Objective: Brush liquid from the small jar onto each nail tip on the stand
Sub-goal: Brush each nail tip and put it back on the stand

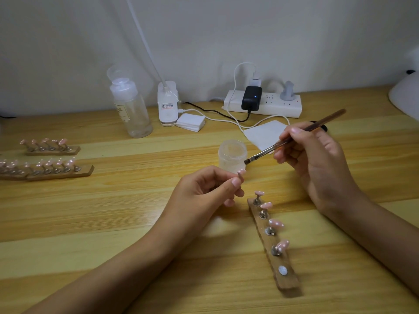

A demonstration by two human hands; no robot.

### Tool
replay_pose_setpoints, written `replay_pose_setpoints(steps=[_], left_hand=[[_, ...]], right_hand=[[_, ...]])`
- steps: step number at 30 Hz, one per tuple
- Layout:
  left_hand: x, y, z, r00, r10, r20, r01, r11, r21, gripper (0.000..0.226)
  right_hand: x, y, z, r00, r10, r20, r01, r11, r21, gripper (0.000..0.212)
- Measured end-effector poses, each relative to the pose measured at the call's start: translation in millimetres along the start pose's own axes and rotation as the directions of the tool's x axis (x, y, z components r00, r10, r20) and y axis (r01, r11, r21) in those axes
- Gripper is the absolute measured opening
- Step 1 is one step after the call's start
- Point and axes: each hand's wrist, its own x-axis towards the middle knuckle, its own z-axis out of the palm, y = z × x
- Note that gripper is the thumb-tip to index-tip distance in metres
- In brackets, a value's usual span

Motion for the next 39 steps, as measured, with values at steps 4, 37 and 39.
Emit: replay_pose_setpoints(steps=[4, 37, 39], left_hand=[[0.4, 1.0, 0.8, 1.0, -0.011, 0.002, 0.011, 1.0, -0.007, 0.006], [1.6, -2.8, -1.7, 1.0, 0.006, 0.0, -0.006, 1.0, 0.025, 0.011], [1.4, -2.6, -1.2, 1.0, 0.013, 0.011, -0.013, 1.0, 0.027, 0.013]], right_hand=[[0.9, -2.4, 0.9, 0.997, 0.042, 0.07, -0.048, 0.996, 0.075, 0.028], [-6.4, -2.0, 3.4, 0.992, -0.061, 0.114, 0.076, 0.988, -0.138, 0.017], [-6.5, -1.2, 3.6, 0.991, -0.083, 0.102, 0.099, 0.982, -0.163, 0.017]])
